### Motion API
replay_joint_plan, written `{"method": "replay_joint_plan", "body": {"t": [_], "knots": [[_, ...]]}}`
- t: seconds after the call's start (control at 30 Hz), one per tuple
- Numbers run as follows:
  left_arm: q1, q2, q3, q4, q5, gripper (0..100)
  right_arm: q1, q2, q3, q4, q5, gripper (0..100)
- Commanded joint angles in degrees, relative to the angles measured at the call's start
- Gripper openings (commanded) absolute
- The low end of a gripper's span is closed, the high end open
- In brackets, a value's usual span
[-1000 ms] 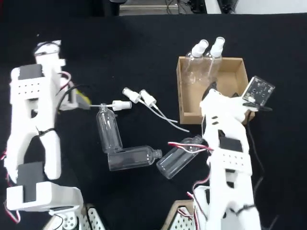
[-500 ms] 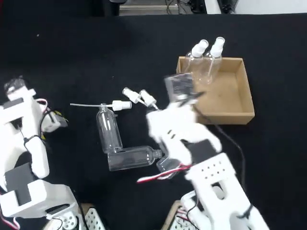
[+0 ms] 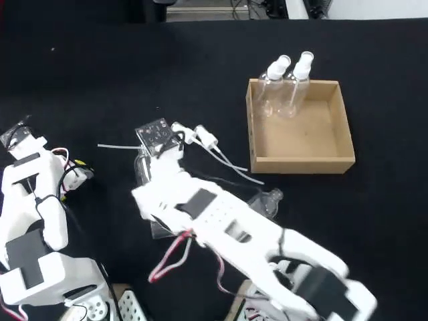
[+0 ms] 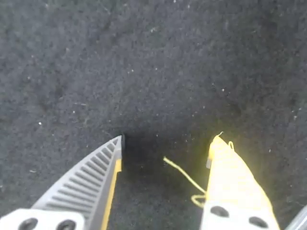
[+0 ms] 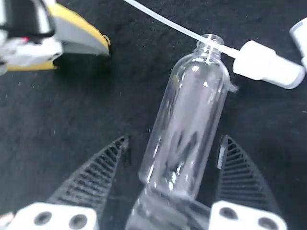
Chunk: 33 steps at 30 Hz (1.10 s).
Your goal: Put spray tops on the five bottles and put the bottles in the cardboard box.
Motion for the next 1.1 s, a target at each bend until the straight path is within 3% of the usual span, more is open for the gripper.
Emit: {"method": "replay_joint_plan", "body": {"t": [0.0,0.6,0.7,0.8,0.93,1.07], "knots": [[-0.04,-0.62,-0.04,-1.32,0.53,28,0.53,6.29,-7.69,-3.25,-1.32,25.6],[1.45,-0.70,0.40,-1.32,0.26,28,2.29,27.30,-20.26,-3.25,-0.88,25.0],[1.27,-0.70,0.40,-1.32,0.18,28,2.29,27.82,-20.09,-3.08,-0.88,18.6],[1.19,-0.62,0.40,-1.32,0.18,28,3.60,26.24,-20.18,-0.53,-0.79,1.8],[1.10,-0.53,0.31,-1.41,0.18,28,7.82,18.33,-20.26,5.27,-0.26,3.8],[1.36,-0.35,0.22,-1.41,0.18,28,11.87,4.00,-20.09,13.98,11.43,1.2]]}}
